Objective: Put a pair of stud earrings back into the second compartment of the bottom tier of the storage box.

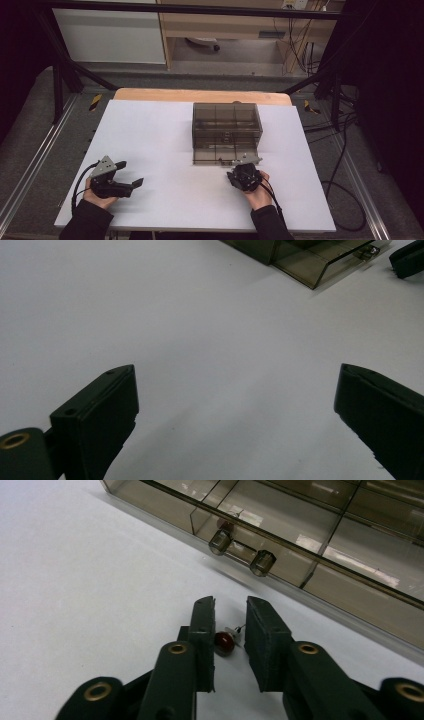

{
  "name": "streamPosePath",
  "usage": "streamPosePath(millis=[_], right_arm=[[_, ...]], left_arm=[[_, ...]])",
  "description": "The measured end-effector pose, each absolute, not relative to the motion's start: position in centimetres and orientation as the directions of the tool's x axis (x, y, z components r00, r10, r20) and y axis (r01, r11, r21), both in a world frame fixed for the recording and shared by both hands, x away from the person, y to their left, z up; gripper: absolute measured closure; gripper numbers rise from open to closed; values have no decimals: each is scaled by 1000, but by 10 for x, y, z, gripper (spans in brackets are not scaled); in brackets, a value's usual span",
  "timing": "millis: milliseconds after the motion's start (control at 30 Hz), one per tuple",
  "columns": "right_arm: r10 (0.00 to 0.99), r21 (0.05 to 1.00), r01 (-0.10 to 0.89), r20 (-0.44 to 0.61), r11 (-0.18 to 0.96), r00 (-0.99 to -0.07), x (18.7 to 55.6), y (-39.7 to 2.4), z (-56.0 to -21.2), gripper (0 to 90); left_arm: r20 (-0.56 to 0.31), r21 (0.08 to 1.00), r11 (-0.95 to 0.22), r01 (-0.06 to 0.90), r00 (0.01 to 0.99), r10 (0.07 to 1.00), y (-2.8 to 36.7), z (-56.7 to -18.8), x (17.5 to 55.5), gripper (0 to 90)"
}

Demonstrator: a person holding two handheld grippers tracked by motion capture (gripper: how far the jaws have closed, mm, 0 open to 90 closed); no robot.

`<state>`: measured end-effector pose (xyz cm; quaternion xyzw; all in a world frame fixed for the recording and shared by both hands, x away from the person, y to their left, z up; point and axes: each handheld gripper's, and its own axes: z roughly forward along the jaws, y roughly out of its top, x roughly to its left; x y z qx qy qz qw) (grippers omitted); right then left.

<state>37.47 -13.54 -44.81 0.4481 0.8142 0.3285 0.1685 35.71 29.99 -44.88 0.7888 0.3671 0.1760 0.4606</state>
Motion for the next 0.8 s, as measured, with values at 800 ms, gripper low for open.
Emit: streamPosePath(millis=[800], right_arm=[[818,710,590,34,385,-575,373,-140,-432,784]], left_arm=[[-58,855,-308,417,667,743,300,-449,357,43]])
